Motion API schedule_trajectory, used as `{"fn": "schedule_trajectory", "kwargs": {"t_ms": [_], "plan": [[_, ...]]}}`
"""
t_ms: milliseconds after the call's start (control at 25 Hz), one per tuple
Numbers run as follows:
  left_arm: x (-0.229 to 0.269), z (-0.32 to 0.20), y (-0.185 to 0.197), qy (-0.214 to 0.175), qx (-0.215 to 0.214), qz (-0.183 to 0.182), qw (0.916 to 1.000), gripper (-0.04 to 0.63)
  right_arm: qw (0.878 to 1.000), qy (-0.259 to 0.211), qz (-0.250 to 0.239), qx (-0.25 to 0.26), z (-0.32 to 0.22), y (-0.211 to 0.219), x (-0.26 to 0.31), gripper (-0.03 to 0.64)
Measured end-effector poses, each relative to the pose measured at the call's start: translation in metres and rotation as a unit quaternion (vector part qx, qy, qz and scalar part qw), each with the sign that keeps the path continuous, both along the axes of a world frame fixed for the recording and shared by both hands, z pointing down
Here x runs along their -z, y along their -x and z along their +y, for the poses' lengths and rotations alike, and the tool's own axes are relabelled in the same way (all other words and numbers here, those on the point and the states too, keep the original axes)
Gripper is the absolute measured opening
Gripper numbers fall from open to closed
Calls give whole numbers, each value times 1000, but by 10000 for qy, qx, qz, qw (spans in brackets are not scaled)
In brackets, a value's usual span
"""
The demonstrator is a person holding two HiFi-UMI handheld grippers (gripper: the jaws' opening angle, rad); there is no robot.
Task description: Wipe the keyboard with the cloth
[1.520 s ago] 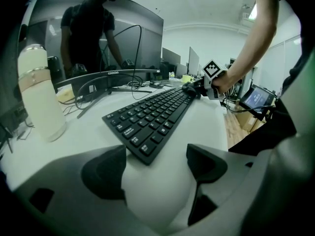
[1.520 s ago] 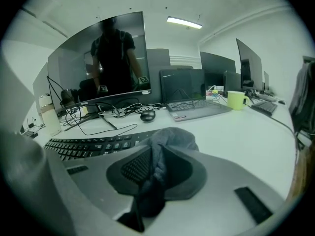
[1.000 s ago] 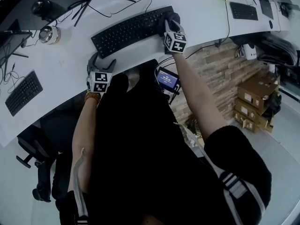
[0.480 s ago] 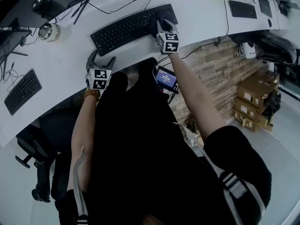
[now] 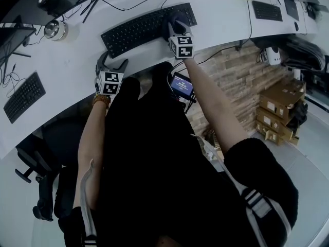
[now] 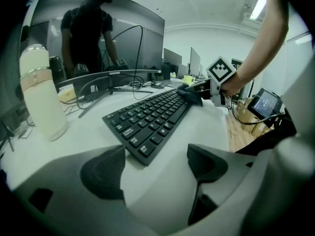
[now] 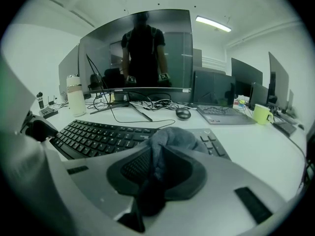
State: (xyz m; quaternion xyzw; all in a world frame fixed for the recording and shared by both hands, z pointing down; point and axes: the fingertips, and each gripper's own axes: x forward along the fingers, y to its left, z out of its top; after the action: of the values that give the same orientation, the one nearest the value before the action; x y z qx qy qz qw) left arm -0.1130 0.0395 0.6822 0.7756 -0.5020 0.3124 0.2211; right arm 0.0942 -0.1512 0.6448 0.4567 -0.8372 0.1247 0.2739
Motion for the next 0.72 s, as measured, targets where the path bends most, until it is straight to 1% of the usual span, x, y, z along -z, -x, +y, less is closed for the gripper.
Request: {"fn": "schedule_trajectory", "kwargs": {"t_ms": [120,280,480,720], "plan": [[1,0,-1,2,4,20,10000,388,10000,14,-10,46,2,3,0,61],[2,-3,-3,-87,15,66,9999,390,9990,73,-63,441,16,27,0,61],[4,-4,-2,-152,11,43,9999,390,9990,82,-94,427,23,36,0,61],[4,-4,-2,-150,13,36,9999,391,9984,84,-19,552,24,38,0,60]]}}
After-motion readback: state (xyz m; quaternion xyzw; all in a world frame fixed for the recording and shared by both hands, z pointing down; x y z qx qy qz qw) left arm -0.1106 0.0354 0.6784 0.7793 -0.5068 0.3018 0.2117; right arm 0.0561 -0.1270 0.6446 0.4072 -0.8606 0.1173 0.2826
